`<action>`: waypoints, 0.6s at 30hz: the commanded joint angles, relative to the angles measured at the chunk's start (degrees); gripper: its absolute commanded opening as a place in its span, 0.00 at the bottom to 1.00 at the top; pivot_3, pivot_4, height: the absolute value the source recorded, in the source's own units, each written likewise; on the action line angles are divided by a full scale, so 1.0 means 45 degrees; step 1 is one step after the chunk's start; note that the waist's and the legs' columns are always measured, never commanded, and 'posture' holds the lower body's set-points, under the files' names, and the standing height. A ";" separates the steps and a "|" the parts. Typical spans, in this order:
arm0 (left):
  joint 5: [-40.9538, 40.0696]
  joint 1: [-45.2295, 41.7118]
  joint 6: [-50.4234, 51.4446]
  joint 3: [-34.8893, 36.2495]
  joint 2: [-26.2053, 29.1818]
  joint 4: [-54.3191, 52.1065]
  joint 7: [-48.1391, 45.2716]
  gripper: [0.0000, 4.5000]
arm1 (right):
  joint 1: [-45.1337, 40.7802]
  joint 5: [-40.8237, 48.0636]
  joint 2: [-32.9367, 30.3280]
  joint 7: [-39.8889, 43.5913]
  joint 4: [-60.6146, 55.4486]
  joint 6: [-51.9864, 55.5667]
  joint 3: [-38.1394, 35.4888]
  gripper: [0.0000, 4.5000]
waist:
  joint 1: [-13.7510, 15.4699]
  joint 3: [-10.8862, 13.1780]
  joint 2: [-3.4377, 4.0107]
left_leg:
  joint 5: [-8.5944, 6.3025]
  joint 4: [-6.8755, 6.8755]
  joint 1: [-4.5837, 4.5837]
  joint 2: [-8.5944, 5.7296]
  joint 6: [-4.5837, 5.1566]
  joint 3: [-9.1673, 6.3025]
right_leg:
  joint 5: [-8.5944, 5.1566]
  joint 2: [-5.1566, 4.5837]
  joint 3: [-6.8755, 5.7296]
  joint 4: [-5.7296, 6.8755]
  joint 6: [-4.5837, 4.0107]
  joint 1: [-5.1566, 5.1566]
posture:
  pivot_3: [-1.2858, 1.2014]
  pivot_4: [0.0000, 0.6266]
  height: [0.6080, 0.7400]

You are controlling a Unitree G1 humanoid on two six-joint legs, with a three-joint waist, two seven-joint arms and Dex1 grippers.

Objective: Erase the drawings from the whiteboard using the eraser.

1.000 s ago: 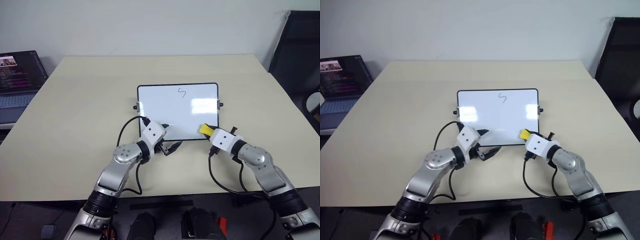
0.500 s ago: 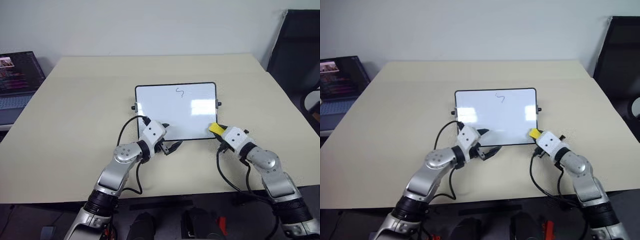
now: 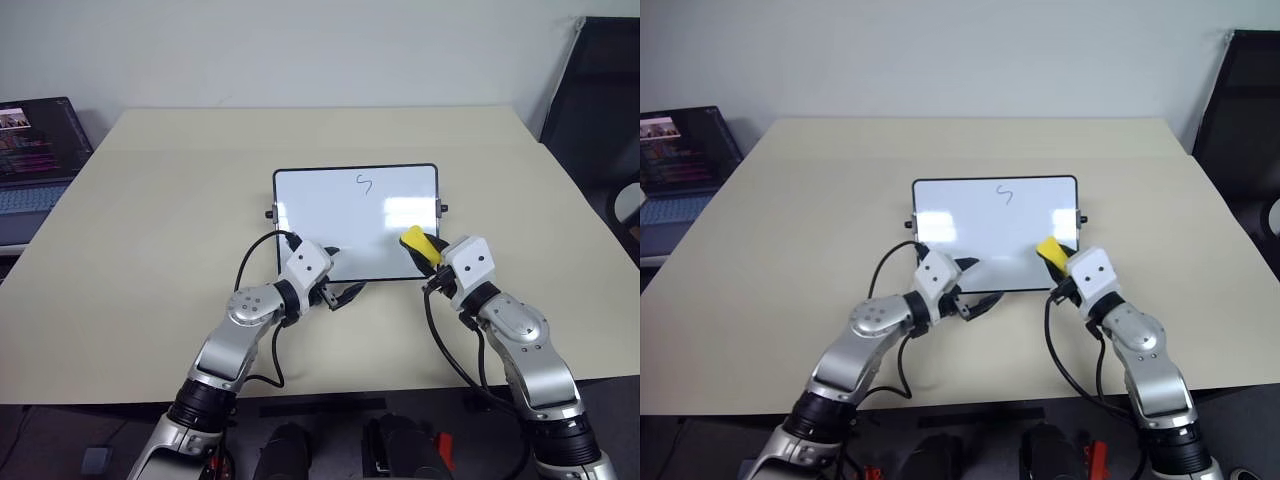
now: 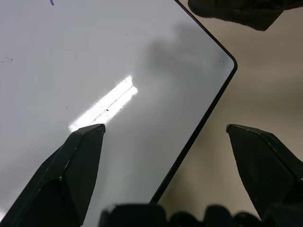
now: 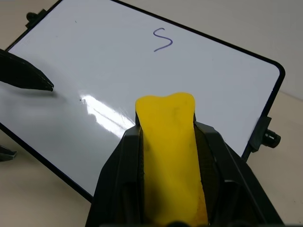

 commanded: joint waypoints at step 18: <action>0.1263 -0.1342 -0.1702 0.1227 -0.0632 0.1097 0.3025 1.00 | -0.3803 -0.0977 0.1171 -0.0663 0.3964 -0.1535 0.0734 0.25 | -0.0020 0.0000 0.0000 | 0.0001 -0.0001 -0.0018 -0.0001 0.0000 0.0007 | 0.0005 -0.0001 0.0004 0.0012 0.0001 -0.0022 | 0.52 0.24 1.00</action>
